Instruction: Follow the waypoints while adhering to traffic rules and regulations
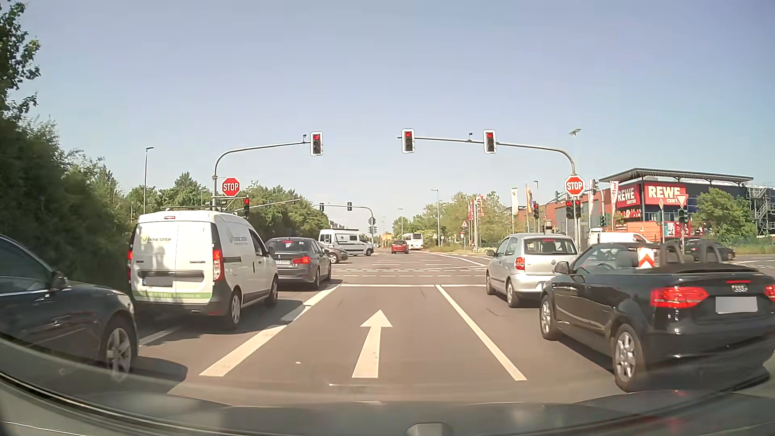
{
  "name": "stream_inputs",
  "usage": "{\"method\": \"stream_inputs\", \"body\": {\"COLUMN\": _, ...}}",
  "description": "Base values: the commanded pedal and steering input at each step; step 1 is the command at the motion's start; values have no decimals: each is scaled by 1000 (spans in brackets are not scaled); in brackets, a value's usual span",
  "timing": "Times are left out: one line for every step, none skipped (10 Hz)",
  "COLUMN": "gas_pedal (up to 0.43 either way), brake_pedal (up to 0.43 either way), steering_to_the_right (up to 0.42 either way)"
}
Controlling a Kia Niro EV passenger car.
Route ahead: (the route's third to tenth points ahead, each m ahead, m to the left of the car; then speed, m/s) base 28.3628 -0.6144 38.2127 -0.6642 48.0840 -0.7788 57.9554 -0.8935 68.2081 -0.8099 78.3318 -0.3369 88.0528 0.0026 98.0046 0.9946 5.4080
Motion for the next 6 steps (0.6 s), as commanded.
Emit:
{"method": "stream_inputs", "body": {"gas_pedal": 0, "brake_pedal": 177, "steering_to_the_right": -4}}
{"method": "stream_inputs", "body": {"gas_pedal": 0, "brake_pedal": 177, "steering_to_the_right": -3}}
{"method": "stream_inputs", "body": {"gas_pedal": 0, "brake_pedal": 177, "steering_to_the_right": -1}}
{"method": "stream_inputs", "body": {"gas_pedal": 0, "brake_pedal": 171, "steering_to_the_right": 0}}
{"method": "stream_inputs", "body": {"gas_pedal": 0, "brake_pedal": 177, "steering_to_the_right": 3}}
{"method": "stream_inputs", "body": {"gas_pedal": 0, "brake_pedal": 177, "steering_to_the_right": 7}}
